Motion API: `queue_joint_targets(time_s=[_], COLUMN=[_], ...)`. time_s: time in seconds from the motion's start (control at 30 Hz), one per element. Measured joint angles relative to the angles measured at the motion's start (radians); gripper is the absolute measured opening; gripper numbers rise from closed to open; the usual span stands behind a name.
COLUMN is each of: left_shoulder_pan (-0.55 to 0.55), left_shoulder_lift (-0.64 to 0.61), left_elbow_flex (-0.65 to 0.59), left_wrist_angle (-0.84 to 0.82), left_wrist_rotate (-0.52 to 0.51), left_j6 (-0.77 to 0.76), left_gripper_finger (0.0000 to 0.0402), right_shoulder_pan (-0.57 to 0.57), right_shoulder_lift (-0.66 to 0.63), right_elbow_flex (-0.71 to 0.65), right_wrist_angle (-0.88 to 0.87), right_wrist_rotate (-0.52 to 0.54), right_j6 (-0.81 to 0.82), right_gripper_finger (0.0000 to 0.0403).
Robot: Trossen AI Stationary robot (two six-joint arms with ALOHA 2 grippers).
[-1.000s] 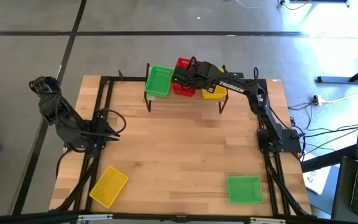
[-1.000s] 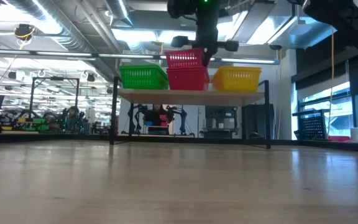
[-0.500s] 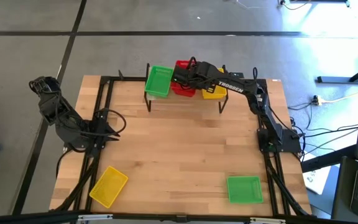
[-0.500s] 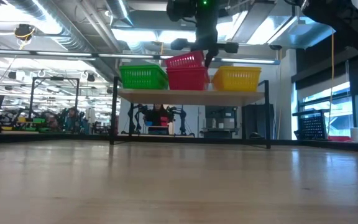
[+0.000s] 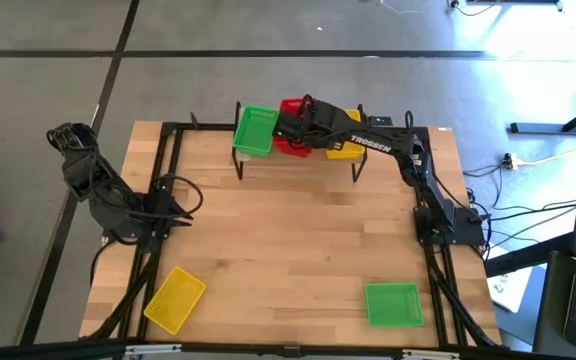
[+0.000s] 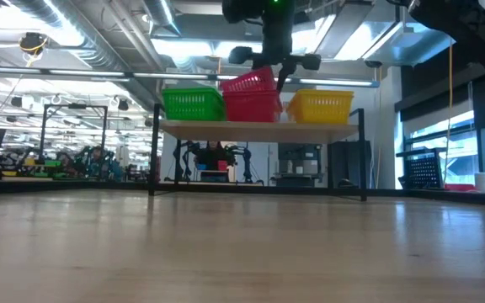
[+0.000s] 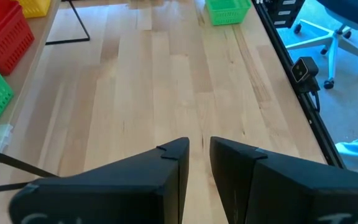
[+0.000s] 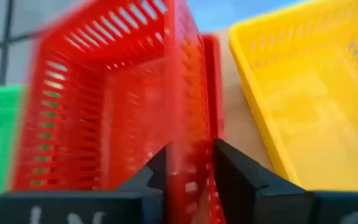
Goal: Stack baskets on shelf by color
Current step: Stack the red bin on top of the red bins on the shelf, then stack the green bin on top of the green bins on the shelf
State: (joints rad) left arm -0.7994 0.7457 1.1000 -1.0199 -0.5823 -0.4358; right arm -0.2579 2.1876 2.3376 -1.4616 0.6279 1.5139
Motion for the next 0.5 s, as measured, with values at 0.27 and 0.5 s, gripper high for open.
queue_joint_targets(time_s=[0.27, 0.5], left_shoulder_pan=[0.0, 0.0], left_shoulder_lift=[0.0, 0.0], left_elbow_flex=[0.0, 0.0], left_wrist_angle=[0.0, 0.0], left_wrist_rotate=[0.0, 0.0], left_j6=[-0.005, -0.013], left_gripper_finger=[0.0057, 0.0057], right_shoulder_pan=[0.035, 0.08], right_shoulder_lift=[0.0, -0.004], right_elbow_flex=[0.018, 0.018], right_wrist_angle=[-0.004, 0.004], right_wrist_rotate=[0.112, 0.229], right_j6=[-0.018, -0.058], right_gripper_finger=[0.009, 0.0091])
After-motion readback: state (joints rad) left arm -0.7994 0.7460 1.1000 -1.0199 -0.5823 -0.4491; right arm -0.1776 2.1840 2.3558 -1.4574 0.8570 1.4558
